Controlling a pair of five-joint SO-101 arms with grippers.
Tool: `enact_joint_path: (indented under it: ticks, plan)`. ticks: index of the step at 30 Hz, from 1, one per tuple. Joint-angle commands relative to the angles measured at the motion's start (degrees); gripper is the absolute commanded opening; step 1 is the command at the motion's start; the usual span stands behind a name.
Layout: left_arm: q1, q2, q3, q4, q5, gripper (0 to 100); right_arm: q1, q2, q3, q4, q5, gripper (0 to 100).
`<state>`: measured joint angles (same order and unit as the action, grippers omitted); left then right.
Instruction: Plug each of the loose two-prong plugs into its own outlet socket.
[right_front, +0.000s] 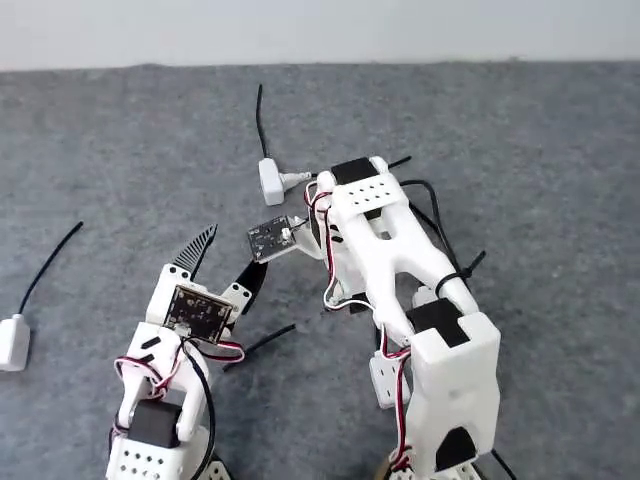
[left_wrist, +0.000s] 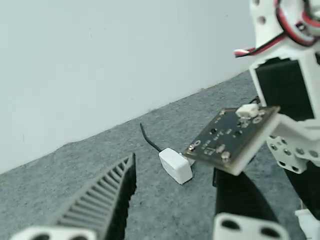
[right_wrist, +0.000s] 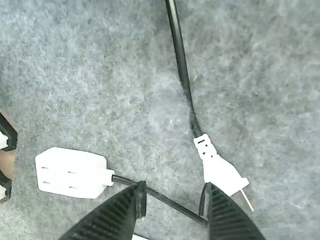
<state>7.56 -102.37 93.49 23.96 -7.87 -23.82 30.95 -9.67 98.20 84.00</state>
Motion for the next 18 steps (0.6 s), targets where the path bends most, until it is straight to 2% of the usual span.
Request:
enact_joint_path:
  ticks: [1,15,18]
  plan:
    - [0.0,-1.8,-4.7,-5.4,1.1,24,-1.3,7.0,1.1,0.1,-0.3,18.4]
    - [0.4,-1.8,-4.0,-5.6,1.0,24,-1.4,6.5,0.8,0.3,-0.4,18.4]
    - [0.4,-1.8,-4.0,-5.6,1.0,24,-1.6,3.6,-1.8,0.7,-3.8,18.4]
